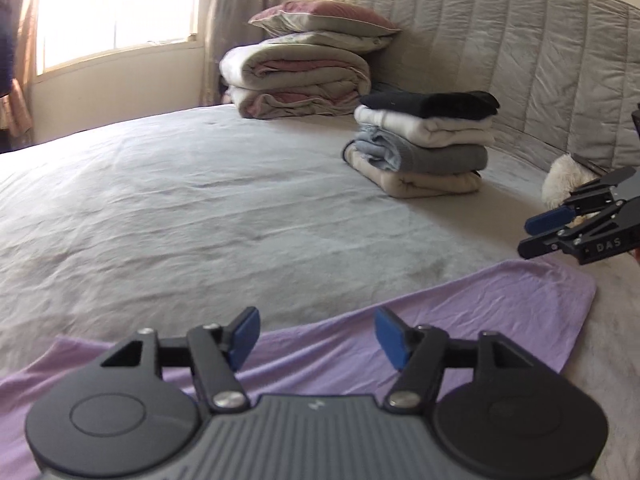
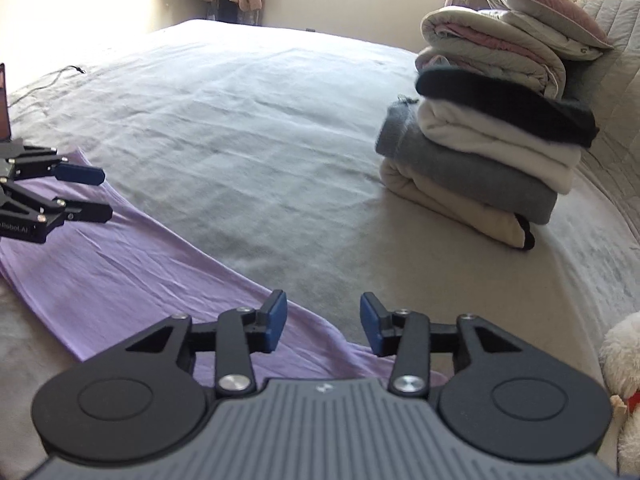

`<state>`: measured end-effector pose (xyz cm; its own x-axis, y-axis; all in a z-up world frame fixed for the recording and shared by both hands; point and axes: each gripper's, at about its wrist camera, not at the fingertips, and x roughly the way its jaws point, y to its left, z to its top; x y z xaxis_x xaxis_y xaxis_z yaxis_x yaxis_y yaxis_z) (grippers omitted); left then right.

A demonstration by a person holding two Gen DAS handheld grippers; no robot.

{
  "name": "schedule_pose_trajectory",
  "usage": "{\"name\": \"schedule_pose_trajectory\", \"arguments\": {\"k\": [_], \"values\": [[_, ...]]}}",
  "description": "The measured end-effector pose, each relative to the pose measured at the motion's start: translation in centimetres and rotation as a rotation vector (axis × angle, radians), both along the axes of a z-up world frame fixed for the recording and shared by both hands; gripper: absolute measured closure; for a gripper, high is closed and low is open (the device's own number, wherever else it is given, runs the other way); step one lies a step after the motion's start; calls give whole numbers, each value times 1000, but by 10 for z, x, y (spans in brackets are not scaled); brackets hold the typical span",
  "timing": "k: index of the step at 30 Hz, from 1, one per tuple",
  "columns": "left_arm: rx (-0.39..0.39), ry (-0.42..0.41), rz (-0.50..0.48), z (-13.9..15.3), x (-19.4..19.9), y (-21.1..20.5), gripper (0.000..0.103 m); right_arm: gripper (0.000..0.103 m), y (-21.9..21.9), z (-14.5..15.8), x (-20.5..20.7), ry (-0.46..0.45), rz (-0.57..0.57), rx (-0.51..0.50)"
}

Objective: Fold clothes

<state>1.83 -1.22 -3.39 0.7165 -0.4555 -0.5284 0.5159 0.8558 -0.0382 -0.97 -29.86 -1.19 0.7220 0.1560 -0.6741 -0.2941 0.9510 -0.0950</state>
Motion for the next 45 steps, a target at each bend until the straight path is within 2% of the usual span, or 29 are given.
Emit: {"name": "schedule_pose_trajectory", "arguments": {"k": [8, 15, 22, 25, 29, 31, 34, 40, 45], "values": [[42, 27, 75, -7, -26, 65, 35, 55, 50, -1, -15, 12, 74, 57], [20, 48, 116, -3, -54, 122, 35, 55, 114, -6, -33, 30, 202, 98], [-31, 104, 286, -11, -66, 179, 37, 55, 174, -11, -40, 26, 272, 219], [9, 149, 284, -20, -70, 185, 37, 55, 199, -20, -37, 38, 272, 239], [105, 163, 232, -20, -85, 177, 35, 55, 220, -38, -43, 82, 287, 188], [124, 184, 206, -16, -90, 177, 35, 55, 220, -39, -52, 69, 301, 158], [85, 181, 193, -5, -90, 185, 35, 55, 212, -33, -61, 63, 301, 151], [-21, 104, 302, 6, -56, 206, 35, 55, 187, -19, -53, 19, 192, 178], [-39, 117, 396, -11, -19, 221, 35, 55, 163, -20, -45, 16, 78, 188]]}}
